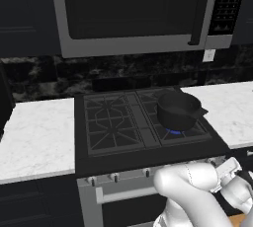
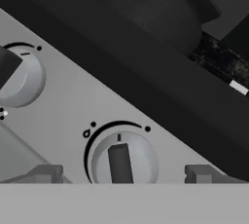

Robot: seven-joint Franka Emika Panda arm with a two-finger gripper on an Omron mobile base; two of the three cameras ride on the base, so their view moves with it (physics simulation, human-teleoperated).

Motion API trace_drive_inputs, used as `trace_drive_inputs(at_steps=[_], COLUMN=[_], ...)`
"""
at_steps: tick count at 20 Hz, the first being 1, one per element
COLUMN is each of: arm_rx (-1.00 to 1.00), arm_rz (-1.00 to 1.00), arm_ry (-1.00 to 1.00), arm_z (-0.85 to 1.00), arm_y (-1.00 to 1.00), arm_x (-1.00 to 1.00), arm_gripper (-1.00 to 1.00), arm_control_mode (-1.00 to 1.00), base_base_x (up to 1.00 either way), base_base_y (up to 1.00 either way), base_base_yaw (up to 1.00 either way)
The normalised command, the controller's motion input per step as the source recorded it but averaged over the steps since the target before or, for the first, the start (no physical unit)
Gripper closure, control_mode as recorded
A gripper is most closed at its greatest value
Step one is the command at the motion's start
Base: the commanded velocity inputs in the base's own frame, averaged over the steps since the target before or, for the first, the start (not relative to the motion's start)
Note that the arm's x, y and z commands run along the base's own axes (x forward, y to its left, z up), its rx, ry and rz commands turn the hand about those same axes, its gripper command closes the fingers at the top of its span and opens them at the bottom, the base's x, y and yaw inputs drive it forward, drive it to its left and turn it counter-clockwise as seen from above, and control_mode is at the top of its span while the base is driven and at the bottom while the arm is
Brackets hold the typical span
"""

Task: Turn off the front right burner of the stove.

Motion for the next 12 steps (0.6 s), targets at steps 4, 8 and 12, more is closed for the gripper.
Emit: trace_drive_inputs(at_steps=[4,8,12], arm_rx=[0.00,0.00,0.00], arm_rz=[0.00,0.00,0.00], arm_ry=[0.00,0.00,0.00], arm_z=[0.00,0.00,0.04], arm_y=[0.04,0.05,0.00], arm_x=[0.00,0.10,0.13], arm_gripper=[-1.00,1.00,1.00], arm_control_mode=[-1.00,-1.00,-1.00], base_base_x=[0.00,0.00,0.00], base_base_y=[0.00,0.00,0.00], base_base_yaw=[0.00,0.00,0.00])
